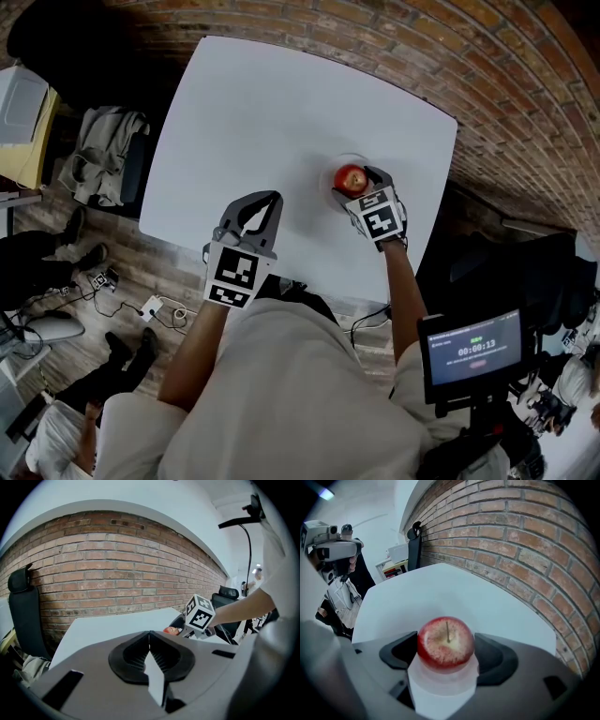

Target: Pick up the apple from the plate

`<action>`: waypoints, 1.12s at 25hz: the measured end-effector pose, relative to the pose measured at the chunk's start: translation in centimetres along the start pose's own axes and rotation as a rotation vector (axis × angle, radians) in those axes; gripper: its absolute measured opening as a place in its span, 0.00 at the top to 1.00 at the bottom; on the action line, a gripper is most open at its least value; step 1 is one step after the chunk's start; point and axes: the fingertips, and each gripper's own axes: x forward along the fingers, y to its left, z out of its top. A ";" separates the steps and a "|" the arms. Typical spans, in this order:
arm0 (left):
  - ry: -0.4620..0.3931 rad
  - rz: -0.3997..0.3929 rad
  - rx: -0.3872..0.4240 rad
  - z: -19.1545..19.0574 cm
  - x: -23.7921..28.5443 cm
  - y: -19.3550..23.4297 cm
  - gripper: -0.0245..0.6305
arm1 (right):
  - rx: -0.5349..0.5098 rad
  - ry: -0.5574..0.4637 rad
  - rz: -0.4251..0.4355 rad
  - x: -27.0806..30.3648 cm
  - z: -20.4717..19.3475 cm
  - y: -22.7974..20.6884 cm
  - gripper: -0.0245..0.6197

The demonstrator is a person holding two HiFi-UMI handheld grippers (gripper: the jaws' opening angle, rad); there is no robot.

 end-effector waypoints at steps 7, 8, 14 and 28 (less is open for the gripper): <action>-0.017 -0.003 0.011 0.9 0.0 -0.3 0.95 | 0.033 0.000 -0.008 -0.6 -0.3 -0.4 0.38; -0.019 -0.004 0.012 0.9 0.0 -0.3 0.95 | 0.037 -0.001 -0.009 -0.7 -0.4 -0.4 0.38; -0.019 -0.025 0.022 0.8 0.1 -1.0 0.95 | 0.066 -0.036 -0.023 -2.0 0.1 -0.5 0.38; -0.045 -0.079 0.049 2.0 0.5 -3.7 0.95 | 0.122 -0.152 -0.047 -7.1 1.4 -0.6 0.38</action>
